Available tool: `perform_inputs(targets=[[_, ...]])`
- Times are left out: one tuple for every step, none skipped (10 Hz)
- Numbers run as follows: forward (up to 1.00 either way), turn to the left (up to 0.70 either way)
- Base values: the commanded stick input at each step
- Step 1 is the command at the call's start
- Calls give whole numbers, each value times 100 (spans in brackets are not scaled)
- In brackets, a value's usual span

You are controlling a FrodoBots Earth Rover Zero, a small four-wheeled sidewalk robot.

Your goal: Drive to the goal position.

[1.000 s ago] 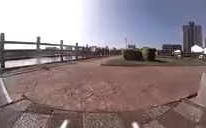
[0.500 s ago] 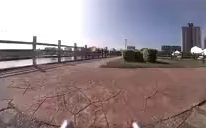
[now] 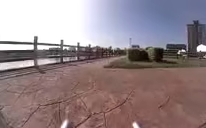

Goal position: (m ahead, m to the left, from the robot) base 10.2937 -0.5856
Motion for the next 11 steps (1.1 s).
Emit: perform_inputs(targets=[[50, 11], [50, 20], [50, 48], [50, 50], [50, 50], [50, 50], [50, 50], [50, 50], [50, 50], [50, 50], [50, 50]])
